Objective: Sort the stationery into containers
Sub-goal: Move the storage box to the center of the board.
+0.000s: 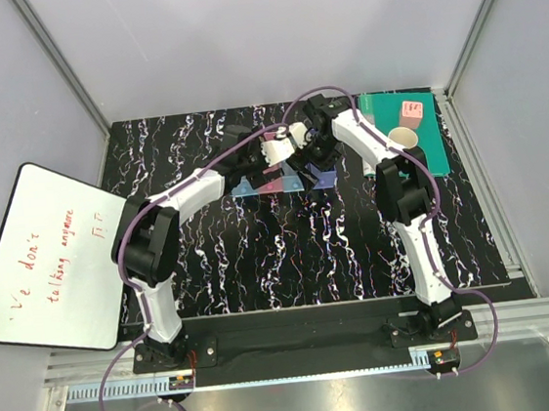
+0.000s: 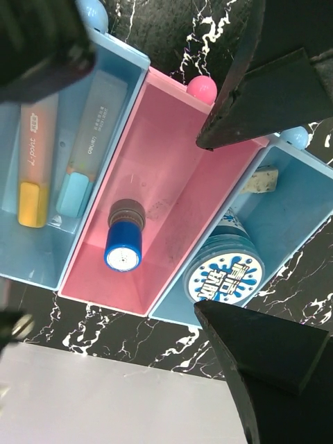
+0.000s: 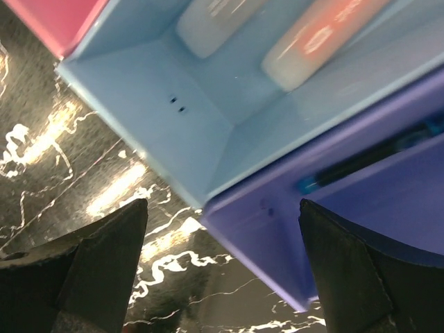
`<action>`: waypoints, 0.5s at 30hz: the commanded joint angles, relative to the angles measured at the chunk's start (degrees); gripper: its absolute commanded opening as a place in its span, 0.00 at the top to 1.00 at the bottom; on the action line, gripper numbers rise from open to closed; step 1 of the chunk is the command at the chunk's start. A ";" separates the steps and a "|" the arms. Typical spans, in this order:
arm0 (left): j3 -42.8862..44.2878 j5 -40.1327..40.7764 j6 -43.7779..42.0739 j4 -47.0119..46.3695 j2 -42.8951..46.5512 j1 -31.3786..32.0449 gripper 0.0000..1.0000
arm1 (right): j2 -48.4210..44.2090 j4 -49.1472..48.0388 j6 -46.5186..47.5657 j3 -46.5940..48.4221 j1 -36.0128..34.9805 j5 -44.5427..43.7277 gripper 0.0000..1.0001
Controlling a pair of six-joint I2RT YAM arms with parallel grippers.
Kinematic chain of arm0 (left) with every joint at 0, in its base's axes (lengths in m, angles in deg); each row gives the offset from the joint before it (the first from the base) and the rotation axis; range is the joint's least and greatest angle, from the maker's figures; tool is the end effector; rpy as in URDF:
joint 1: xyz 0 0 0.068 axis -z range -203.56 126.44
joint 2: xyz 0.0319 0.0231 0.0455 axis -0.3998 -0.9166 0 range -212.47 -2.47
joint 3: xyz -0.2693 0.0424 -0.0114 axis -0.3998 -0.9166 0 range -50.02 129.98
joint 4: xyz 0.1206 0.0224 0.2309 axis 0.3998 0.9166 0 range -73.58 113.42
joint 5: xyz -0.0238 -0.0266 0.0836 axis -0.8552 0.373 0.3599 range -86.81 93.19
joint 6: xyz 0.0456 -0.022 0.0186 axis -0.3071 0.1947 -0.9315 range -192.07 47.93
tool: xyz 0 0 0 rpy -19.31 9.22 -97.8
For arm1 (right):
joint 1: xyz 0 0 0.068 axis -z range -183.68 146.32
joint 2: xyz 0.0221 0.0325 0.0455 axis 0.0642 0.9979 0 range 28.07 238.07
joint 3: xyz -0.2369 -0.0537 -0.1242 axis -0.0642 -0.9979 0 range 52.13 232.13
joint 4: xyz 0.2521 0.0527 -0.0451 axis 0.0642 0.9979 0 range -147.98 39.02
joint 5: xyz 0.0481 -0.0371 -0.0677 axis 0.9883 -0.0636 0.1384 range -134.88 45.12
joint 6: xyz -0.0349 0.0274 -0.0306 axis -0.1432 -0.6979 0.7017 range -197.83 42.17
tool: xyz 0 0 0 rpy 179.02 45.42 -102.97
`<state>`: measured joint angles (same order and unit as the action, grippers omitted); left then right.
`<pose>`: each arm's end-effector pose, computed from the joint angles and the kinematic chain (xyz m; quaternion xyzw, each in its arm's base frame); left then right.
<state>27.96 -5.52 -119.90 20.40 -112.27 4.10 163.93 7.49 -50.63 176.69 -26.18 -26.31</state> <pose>0.3853 -0.2080 0.2199 0.5708 0.6807 0.0129 0.4590 0.4449 0.1964 0.2033 -0.4288 0.8818 0.1555 0.1201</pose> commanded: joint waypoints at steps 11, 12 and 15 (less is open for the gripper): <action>-1.77 -3.94 -2.44 7.78 -1.74 1.60 0.01 | -9.02 1.50 0.84 -6.42 -0.97 1.82 0.04; -2.03 -4.03 -2.44 7.96 -1.56 1.78 0.01 | -9.37 1.50 0.92 -6.77 -0.97 1.82 0.04; -3.18 -5.00 -2.79 8.75 -0.51 2.22 0.01 | -10.52 1.50 0.92 -8.01 -0.97 2.00 0.04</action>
<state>27.72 -5.85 -122.29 20.99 -112.47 4.86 158.77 7.95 -50.39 169.69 -26.73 -25.44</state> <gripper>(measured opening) 0.984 0.962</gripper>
